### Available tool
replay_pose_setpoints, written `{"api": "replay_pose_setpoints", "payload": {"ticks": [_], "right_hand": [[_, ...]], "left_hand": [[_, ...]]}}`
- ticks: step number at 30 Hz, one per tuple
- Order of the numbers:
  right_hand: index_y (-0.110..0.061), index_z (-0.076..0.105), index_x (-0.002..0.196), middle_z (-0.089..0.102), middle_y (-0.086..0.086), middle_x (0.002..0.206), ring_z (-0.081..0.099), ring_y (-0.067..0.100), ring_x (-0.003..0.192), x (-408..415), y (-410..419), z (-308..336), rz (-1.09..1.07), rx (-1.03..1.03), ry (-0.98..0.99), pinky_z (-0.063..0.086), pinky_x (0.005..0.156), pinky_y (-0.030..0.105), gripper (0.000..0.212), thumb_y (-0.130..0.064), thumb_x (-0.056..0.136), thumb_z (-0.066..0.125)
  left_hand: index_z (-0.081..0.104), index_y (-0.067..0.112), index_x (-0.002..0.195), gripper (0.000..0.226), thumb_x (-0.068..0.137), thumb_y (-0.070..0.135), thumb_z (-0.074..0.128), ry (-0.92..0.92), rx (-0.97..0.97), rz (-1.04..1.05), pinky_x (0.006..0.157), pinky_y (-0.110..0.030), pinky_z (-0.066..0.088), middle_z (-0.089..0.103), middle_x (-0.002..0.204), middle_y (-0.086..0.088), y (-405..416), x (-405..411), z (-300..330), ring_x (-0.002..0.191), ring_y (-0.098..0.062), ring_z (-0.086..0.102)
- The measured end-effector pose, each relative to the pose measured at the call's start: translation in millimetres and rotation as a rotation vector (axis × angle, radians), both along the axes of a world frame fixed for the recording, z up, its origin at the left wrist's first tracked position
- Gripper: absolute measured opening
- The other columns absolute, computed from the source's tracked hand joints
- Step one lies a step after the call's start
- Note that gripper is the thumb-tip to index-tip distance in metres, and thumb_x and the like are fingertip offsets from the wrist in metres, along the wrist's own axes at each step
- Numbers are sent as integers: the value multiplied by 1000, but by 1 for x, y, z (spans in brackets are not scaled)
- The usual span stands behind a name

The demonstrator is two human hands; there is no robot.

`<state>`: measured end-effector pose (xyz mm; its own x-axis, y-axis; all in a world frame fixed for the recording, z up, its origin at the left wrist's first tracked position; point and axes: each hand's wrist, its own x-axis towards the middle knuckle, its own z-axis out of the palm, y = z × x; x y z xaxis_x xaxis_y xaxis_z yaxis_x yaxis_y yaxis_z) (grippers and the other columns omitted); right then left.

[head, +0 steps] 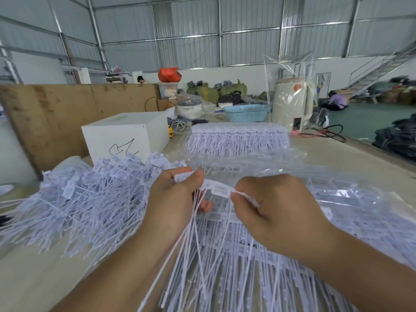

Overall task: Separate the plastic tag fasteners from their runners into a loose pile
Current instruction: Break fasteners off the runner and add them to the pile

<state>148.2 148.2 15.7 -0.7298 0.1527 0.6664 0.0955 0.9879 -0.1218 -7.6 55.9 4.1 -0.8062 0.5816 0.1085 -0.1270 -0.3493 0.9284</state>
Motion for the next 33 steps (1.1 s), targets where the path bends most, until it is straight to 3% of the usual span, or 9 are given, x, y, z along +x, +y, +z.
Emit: {"api": "replay_pose_setpoints", "payload": {"ticks": [3,6,12,17,22,26,28,30,33], "right_hand": [[-16,33,59,22,-8,46,27,18,33,1,-6,3,37,122,16,25,36,21,36,-13,80,62],[-16,39,60,30,-7,44,32,14,34,4,-9,5,80,109,70,30,34,25,31,-21,87,54],[-18,51,60,39,-5,47,34,9,42,2,10,5,173,-621,-38,30,44,26,36,-26,95,59],[-18,52,58,35,-6,49,30,9,42,5,11,8,217,-741,-121,27,45,22,37,-21,94,60],[-10,51,62,36,-8,49,32,7,44,5,12,7,197,-670,-110,29,47,19,36,-22,94,60],[-10,55,70,53,13,61,47,29,51,8,12,9,215,-713,-213,39,52,36,34,-33,94,59],[-13,52,68,50,7,56,45,22,46,9,13,9,198,-670,-234,38,50,35,35,-35,95,58],[-21,43,63,39,-2,49,36,10,42,8,11,8,103,-391,-185,33,47,31,40,-35,97,57],[-22,30,65,28,-10,53,36,19,43,6,2,11,7,92,-51,39,41,35,38,-28,94,54]], "left_hand": [[59,5,80,12,90,7,65,-17,-73,33,45,-25,46,54,50,-11,-1,-15,-10,32,-17,47],[55,4,65,30,93,10,63,-8,-68,190,45,-23,43,51,51,-10,-7,-32,-11,33,-17,47],[54,12,98,10,92,11,62,234,79,76,39,-27,50,64,60,1,-3,21,7,41,-12,56],[56,15,99,7,93,14,59,321,39,-40,40,-28,51,64,63,4,-10,39,6,44,-14,57],[56,18,101,29,79,15,73,388,-15,-56,42,-28,50,64,66,4,-11,38,4,48,-14,58],[56,15,100,31,76,4,72,359,5,-14,40,-26,48,64,65,2,-10,31,5,48,-12,58],[55,13,99,34,69,11,71,297,29,-29,38,-24,46,63,64,-1,-10,27,5,44,-13,56],[56,11,96,36,63,13,70,195,29,-56,35,-23,42,61,58,-5,-8,25,7,39,-14,53],[62,10,78,18,62,14,70,67,-43,-167,31,-19,38,54,45,-5,-7,21,9,30,-14,47]]}}
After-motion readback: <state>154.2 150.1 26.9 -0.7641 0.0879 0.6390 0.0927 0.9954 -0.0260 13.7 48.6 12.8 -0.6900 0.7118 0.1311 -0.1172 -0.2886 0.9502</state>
